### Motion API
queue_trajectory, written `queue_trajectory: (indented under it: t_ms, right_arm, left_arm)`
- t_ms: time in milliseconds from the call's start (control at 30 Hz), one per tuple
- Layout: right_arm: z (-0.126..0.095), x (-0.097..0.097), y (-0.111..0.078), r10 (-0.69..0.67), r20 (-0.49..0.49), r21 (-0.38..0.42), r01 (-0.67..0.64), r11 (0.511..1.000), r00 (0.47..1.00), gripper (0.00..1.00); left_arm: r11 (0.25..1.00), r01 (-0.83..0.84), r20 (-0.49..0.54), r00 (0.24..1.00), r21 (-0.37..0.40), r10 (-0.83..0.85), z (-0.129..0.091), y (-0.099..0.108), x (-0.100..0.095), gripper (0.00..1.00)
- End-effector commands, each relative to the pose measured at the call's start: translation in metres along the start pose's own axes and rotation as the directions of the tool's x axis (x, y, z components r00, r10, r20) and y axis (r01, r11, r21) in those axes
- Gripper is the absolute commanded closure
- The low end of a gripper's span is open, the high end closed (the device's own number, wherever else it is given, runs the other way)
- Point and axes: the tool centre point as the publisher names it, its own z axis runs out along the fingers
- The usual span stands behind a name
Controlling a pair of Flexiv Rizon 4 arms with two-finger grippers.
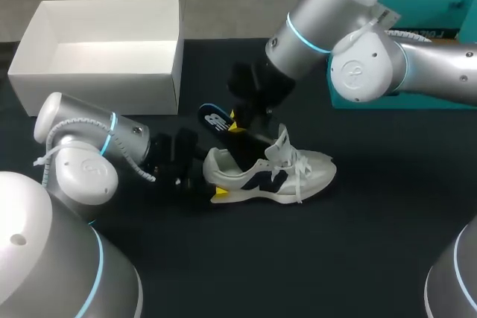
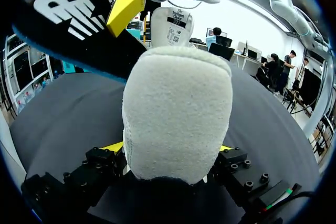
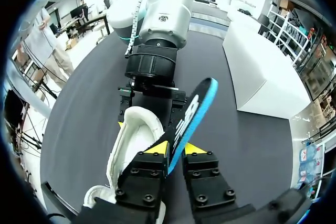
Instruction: Take the shoe out of the shoebox, open the shoe tongue, remove and reinsert the insole, then place the shoe into the shoebox
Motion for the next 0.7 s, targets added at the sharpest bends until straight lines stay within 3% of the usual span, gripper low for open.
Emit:
queue_trajectory:
  t_ms: [33, 200, 267, 467, 533, 700]
  right_arm:
    - [0.002, 0.007, -0.004, 0.012, 0.006, -0.009, -0.012, 1.000, 1.000, 0.65]
    - [0.004, 0.015, -0.009, 0.035, 0.006, -0.012, -0.035, 0.999, 0.999, 0.69]
    - [0.005, 0.018, -0.012, 0.051, 0.007, -0.019, -0.051, 0.999, 0.999, 0.78]
    - [0.004, 0.024, -0.018, 0.089, 0.012, -0.028, -0.088, 0.996, 0.996, 0.87]
    - [0.005, 0.023, -0.019, 0.098, 0.012, -0.052, -0.097, 0.994, 0.995, 1.00]
    - [0.006, 0.015, -0.014, 0.099, -0.007, -0.080, -0.100, 0.992, 0.995, 1.00]
  left_arm:
    - [1.000, -0.001, 0.000, 1.000, 0.001, 0.001, 0.002, 0.002, 0.000, 1.00]
    - [1.000, -0.001, 0.000, 1.000, 0.001, 0.001, 0.002, 0.002, 0.000, 1.00]
    - [1.000, -0.001, 0.000, 1.000, 0.001, 0.001, 0.002, 0.002, 0.000, 1.00]
    - [1.000, -0.001, 0.000, 1.000, 0.001, 0.001, 0.002, 0.002, 0.000, 1.00]
    - [1.000, -0.001, 0.000, 1.000, 0.001, 0.001, 0.002, 0.002, 0.000, 1.00]
    - [1.000, -0.001, 0.000, 1.000, 0.001, 0.001, 0.002, 0.002, 0.000, 1.00]
